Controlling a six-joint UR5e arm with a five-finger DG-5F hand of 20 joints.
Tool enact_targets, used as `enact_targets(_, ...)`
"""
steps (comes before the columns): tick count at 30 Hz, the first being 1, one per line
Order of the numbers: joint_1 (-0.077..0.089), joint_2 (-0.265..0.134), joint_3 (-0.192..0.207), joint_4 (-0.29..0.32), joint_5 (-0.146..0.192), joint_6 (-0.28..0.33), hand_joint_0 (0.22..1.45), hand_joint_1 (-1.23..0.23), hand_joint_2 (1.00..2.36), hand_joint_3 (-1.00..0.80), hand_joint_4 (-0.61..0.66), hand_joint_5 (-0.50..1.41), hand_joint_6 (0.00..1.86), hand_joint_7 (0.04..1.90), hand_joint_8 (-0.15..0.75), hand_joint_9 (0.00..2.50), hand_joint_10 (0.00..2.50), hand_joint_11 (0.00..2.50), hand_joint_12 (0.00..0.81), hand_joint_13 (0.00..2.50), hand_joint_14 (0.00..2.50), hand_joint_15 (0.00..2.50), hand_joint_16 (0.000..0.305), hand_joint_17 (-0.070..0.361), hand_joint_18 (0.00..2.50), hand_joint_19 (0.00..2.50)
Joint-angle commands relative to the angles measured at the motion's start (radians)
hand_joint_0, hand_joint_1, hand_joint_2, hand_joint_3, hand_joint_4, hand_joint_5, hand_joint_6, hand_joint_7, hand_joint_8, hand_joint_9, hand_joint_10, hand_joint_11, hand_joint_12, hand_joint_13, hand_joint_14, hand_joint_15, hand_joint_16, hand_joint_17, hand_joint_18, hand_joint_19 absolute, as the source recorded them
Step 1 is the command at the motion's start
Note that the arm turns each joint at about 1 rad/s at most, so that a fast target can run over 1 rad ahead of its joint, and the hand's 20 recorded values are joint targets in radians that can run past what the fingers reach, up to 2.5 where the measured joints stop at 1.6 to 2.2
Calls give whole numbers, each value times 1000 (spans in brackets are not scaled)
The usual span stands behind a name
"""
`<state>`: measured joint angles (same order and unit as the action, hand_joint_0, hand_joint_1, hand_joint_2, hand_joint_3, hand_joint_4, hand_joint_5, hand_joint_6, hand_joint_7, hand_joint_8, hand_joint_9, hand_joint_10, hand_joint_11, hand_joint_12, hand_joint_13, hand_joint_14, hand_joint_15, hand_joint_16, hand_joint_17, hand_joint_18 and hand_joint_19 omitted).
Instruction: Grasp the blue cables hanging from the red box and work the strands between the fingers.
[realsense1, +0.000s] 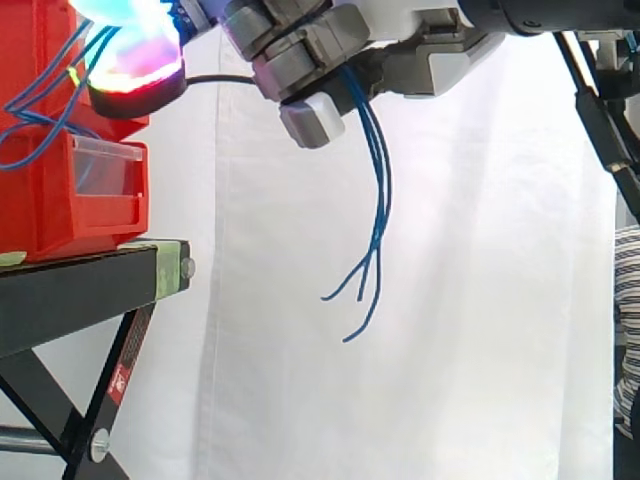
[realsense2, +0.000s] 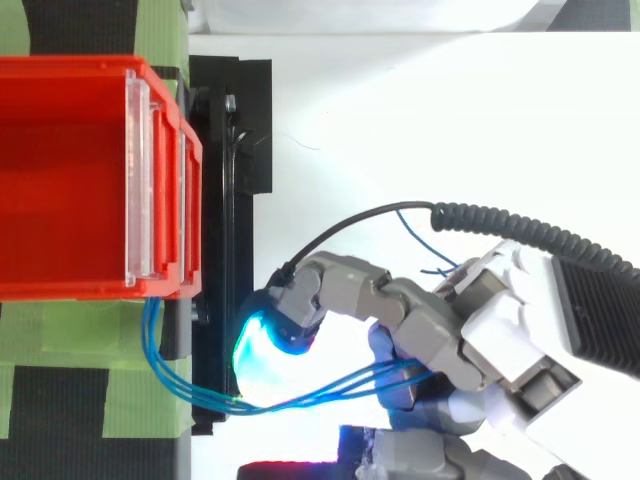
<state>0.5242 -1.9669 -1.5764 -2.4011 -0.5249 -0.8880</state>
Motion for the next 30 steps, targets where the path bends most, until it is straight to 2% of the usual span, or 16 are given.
enact_targets(1,-1,-1,1,13,-1,-6,1053,-602,1020,-370,238,23,507,1207,384,987,2500,2500,419,1081,2500,1644,46,104,1462,1184)
enact_targets(3,-1,0,0,23,0,-6,1103,-593,1022,-300,238,43,523,1198,384,987,2500,2500,419,1081,2500,1644,46,104,1462,1184)
enact_targets(8,-1,0,1,37,2,-5,1197,-593,1021,-207,220,158,415,1251,384,987,2500,2500,419,1081,2500,1644,46,104,1462,1184)
enact_targets(11,-1,0,1,42,2,-5,1250,-611,1022,-139,148,270,257,1338,384,987,2500,2500,419,1081,2500,1644,46,104,1462,1184)
enact_targets(13,-1,0,1,43,3,-5,1287,-641,1022,-122,78,438,8,1379,384,987,2500,2500,419,1081,2500,1644,46,104,1462,1184)
enact_targets(15,0,0,1,46,8,-5,1293,-650,1022,-122,100,449,10,1310,384,987,2500,2500,419,1081,2500,1644,46,104,1462,1184)
enact_targets(16,0,0,1,48,9,-5,1282,-666,1021,-119,107,467,16,1218,384,987,2500,2500,419,1081,2500,1644,46,104,1462,1184)
enact_targets(17,-1,0,1,56,14,-5,1277,-670,1021,-116,109,468,16,1207,384,987,2500,2500,419,1081,2500,1644,46,104,1462,1184)
enact_targets(20,-1,0,1,69,17,-5,1176,-706,1018,-58,125,464,19,1080,384,987,2500,2500,419,1081,2500,1644,46,104,1462,1184)
enact_targets(23,-1,0,1,73,17,-5,1079,-715,1013,50,121,418,19,1100,384,987,2500,2500,419,1081,2500,1644,46,104,1462,1184)
enact_targets(30,-1,0,1,74,16,-5,1053,-725,1008,70,70,418,12,1342,384,987,2500,2500,419,1081,2500,1644,46,104,1462,1184)
